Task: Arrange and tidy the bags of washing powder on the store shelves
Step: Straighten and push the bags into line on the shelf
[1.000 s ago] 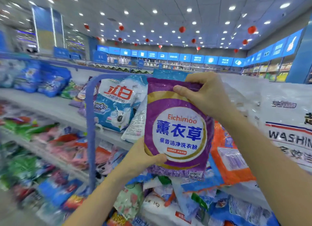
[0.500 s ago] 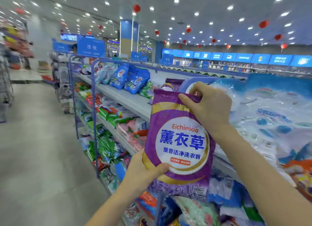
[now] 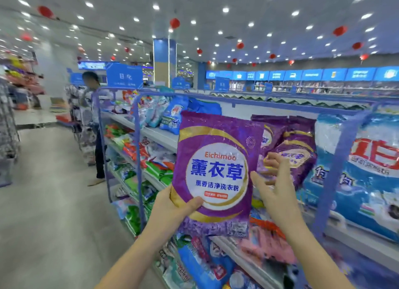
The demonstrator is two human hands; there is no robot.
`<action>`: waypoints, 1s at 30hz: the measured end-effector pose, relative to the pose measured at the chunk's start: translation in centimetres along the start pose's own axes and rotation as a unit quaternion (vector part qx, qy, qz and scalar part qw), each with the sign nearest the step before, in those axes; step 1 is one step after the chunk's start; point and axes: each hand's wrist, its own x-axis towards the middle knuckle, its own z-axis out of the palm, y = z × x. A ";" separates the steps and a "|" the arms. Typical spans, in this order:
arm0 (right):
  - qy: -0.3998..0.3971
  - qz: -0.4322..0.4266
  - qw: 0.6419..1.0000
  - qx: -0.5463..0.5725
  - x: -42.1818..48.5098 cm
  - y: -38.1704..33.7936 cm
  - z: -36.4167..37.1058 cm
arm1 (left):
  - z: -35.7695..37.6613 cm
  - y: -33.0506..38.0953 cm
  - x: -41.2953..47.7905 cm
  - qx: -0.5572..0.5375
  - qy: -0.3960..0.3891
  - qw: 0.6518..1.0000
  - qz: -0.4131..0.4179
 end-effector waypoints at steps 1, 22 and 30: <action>-0.026 0.043 0.998 0.031 0.2 0.7 0.7 | -0.3 -0.2 1.4 -0.005 -0.006 1.000 0.003; 0.005 0.236 0.971 -0.035 17.2 12.7 2.3 | 10.5 -9.0 33.7 -0.070 -0.244 0.966 -0.050; 0.042 0.270 0.946 -0.172 20.3 15.2 3.2 | 13.6 -11.7 41.0 -0.097 -0.303 0.937 -0.147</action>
